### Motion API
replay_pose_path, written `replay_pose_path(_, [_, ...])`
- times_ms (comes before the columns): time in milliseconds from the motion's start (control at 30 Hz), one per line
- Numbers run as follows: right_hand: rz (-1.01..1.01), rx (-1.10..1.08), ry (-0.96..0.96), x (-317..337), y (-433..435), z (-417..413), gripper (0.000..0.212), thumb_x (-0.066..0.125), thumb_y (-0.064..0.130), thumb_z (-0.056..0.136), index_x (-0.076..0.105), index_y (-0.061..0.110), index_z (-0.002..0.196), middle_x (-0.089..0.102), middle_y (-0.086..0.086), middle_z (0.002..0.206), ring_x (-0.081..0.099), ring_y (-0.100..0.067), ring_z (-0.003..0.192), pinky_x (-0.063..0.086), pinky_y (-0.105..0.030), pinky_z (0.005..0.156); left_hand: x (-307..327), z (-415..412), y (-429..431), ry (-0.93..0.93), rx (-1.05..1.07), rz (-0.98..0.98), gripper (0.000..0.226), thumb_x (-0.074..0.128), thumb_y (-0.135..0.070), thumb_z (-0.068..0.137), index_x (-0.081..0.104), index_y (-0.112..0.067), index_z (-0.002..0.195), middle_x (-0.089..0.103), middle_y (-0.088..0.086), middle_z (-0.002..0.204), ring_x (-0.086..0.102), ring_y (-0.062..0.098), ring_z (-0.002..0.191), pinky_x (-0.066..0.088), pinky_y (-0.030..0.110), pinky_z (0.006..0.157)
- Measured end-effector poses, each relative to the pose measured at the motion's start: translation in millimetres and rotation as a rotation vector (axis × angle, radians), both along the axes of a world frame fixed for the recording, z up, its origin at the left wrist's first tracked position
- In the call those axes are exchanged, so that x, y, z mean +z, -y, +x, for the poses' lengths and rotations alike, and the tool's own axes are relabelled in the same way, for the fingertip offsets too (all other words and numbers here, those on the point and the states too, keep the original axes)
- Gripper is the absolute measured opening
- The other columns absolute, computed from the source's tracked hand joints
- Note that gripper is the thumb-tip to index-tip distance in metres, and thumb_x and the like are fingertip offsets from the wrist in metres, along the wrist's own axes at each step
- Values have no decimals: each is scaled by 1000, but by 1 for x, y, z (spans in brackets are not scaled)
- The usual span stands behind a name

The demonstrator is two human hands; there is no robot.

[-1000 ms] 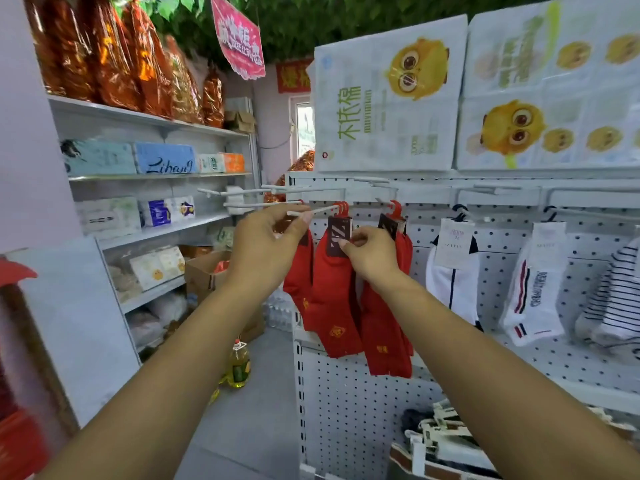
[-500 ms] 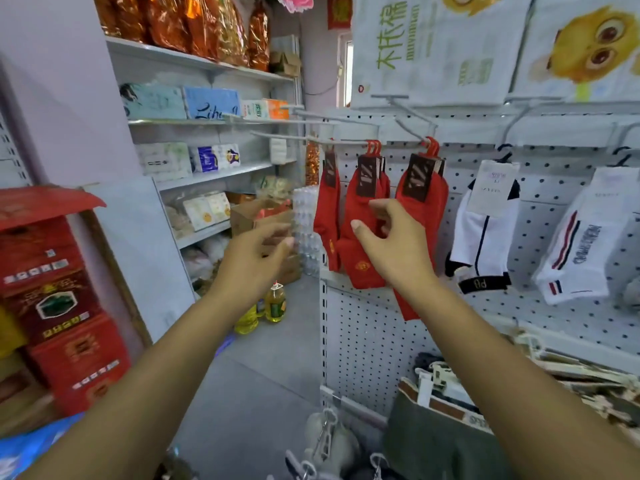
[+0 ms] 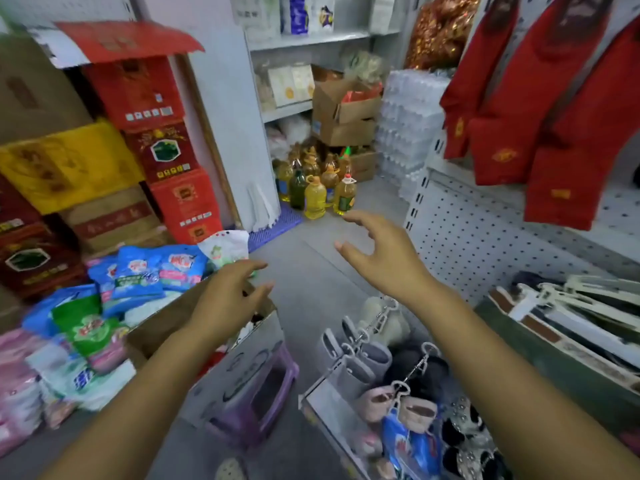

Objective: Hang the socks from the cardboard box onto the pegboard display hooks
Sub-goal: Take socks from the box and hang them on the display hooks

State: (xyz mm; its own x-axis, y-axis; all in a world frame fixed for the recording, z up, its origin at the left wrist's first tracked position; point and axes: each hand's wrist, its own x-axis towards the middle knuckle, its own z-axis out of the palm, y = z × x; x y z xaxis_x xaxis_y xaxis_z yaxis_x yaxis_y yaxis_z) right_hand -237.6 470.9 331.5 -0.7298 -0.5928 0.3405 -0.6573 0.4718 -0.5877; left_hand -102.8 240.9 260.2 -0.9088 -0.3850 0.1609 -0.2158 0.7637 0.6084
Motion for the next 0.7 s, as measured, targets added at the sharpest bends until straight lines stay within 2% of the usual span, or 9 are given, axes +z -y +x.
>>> replay_pose_path(233, [156,91,196,-92,113,32,43,70,27,93,62,11,132,62,-7,135,55,-24,127,42,-37,107,-86,94,88,137,275,108,42,74,-31,92,68,-10,128,67,8,131,60,28,123,44,37,103])
replay_pose_path(300, [209,113,276,-119,146,45,43,70,28,93,62,12,132,62,-7,134,55,-25,125,42,-33,105,-108,114,117,181,338,136,40,73,-29,93,68,-8,127,68,10,127,62,30,118,45,35,97])
replay_pose_path(367, [249,134,334,-148,177,57,41,72,26,92,64,10,129,65,-10,128,59,-28,118,39,-21,96,-128,131,145,218,396,156,37,73,-27,92,69,-8,124,69,12,122,63,33,112,45,36,90])
replay_pose_path(400, [270,140,367,-161,192,62,41,73,25,91,64,10,128,66,-11,126,60,-29,116,40,-21,93,-138,139,157,241,416,170,37,73,-26,92,69,-6,123,69,14,121,63,34,111,46,37,90])
replay_pose_path(500, [347,132,466,-193,230,75,43,74,25,90,63,8,129,66,-14,126,60,-31,117,45,-34,100,-164,161,188,317,450,234,40,72,-26,94,65,-5,127,66,19,125,60,36,117,46,39,95])
replay_pose_path(600, [426,122,539,-221,255,88,44,74,24,91,63,7,130,65,-14,130,59,-30,121,42,-31,100,-185,179,206,441,475,271,55,67,-35,97,54,-6,141,57,21,139,53,36,127,44,40,100])
replay_pose_path(700, [525,140,586,-245,272,97,42,72,25,91,64,11,129,65,-9,132,58,-27,123,39,-26,96,-204,186,215,563,463,329,59,61,-41,99,49,-3,142,52,22,144,50,36,130,41,41,103])
